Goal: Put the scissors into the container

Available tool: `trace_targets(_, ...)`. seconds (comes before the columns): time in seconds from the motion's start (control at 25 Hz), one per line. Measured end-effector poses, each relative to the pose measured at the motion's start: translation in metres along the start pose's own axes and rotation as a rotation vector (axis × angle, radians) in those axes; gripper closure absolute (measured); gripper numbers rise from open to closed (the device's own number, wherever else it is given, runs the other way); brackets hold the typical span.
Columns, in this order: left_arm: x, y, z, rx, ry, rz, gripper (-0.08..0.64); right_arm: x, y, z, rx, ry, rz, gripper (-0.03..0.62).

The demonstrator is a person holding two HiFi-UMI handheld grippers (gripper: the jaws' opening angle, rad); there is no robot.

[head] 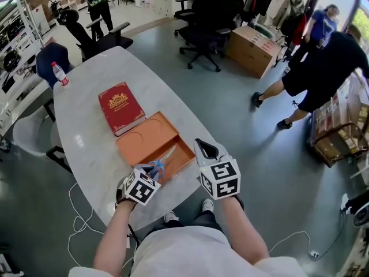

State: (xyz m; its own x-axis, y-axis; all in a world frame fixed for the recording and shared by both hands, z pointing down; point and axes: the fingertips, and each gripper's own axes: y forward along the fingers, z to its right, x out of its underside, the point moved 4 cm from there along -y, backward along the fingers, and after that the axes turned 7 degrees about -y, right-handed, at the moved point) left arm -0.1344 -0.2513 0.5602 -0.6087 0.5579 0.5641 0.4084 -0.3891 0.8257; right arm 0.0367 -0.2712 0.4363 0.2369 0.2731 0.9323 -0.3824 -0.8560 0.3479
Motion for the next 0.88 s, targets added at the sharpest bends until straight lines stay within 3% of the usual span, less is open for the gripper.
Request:
trace_targets(0.24, -0.003, 0.014, 0.000, -0.027, 0.027, -0.071, 0.483, 0.003, 0.013, 0.009, -0.058, -0.012, -0.009, 0.588)
trace_targets(0.88, -0.009, 0.044, 0.004, -0.049, -0.021, -0.222, 0.483, 0.002, 0.036, 0.039, -0.181, -0.036, -0.013, 0.586)
